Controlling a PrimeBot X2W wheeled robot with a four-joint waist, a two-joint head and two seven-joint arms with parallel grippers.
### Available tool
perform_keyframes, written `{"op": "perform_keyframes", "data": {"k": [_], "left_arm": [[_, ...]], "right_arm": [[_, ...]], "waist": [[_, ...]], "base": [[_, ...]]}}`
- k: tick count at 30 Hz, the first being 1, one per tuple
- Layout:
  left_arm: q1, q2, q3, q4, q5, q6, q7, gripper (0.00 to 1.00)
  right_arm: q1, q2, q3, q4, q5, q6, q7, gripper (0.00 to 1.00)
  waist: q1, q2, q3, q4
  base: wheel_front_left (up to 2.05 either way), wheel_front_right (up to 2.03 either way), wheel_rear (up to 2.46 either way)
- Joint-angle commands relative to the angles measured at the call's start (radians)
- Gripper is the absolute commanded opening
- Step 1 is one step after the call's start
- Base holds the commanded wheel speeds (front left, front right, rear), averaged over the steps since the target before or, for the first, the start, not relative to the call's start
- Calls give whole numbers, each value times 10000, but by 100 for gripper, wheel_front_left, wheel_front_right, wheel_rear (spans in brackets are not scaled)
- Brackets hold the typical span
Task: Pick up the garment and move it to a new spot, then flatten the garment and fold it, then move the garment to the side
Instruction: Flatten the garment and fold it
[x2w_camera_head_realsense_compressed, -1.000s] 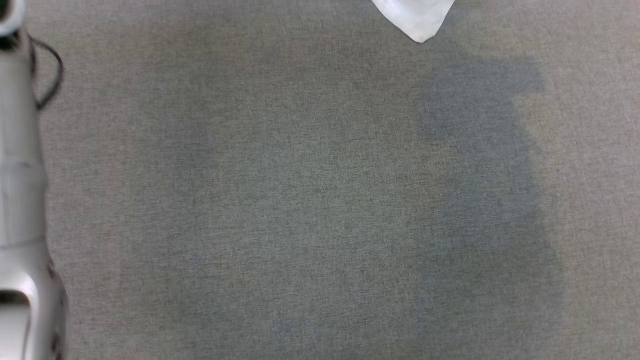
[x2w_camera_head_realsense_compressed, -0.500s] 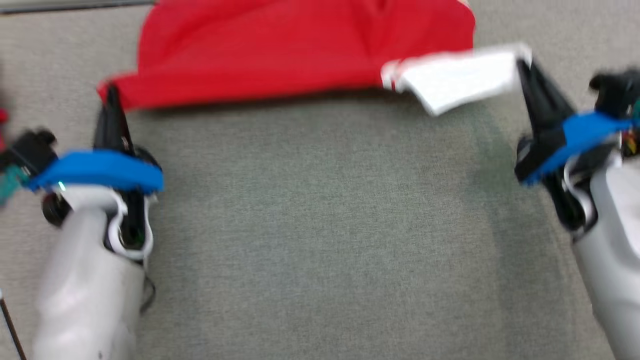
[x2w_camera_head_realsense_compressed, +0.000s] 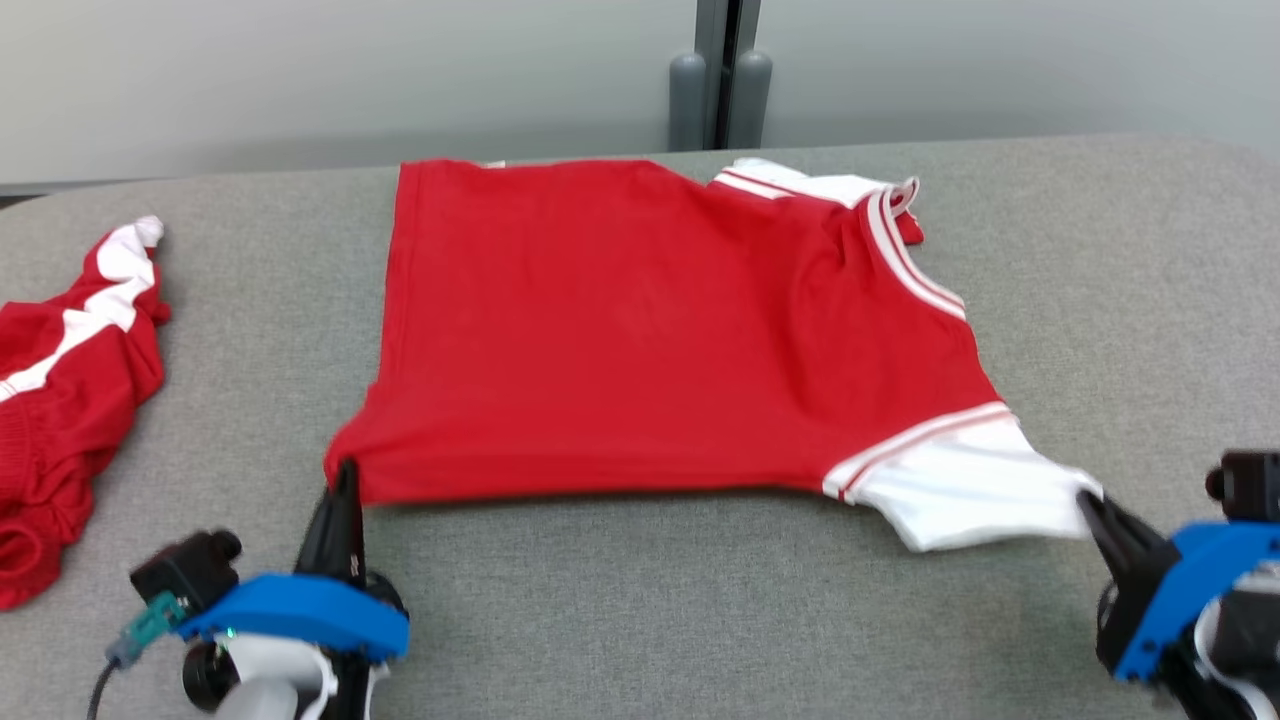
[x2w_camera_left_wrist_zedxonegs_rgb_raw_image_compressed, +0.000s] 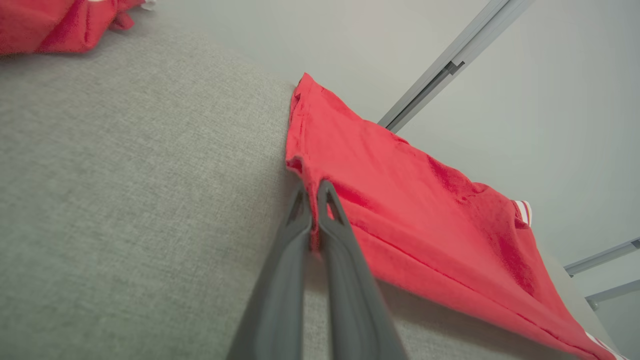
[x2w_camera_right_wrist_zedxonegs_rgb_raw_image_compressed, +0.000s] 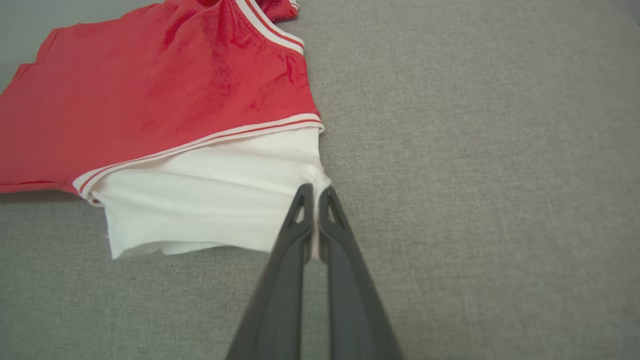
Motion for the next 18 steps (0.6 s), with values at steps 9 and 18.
{"op": "perform_keyframes", "data": {"k": [9, 18], "left_arm": [[2468, 523, -247, -2544, -194, 1125, 1486, 0], [3594, 1206, -295, -4340, -34, 2140, 2492, 0]], "right_arm": [[2478, 840, -1332, -3206, -127, -6, 2607, 0], [3634, 851, -1747, -3535, 1176, -4, 3793, 0]], "waist": [[3, 0, -537, 237], [3, 0, -825, 237]], "base": [[0, 0, 0], [0, 0, 0]]}}
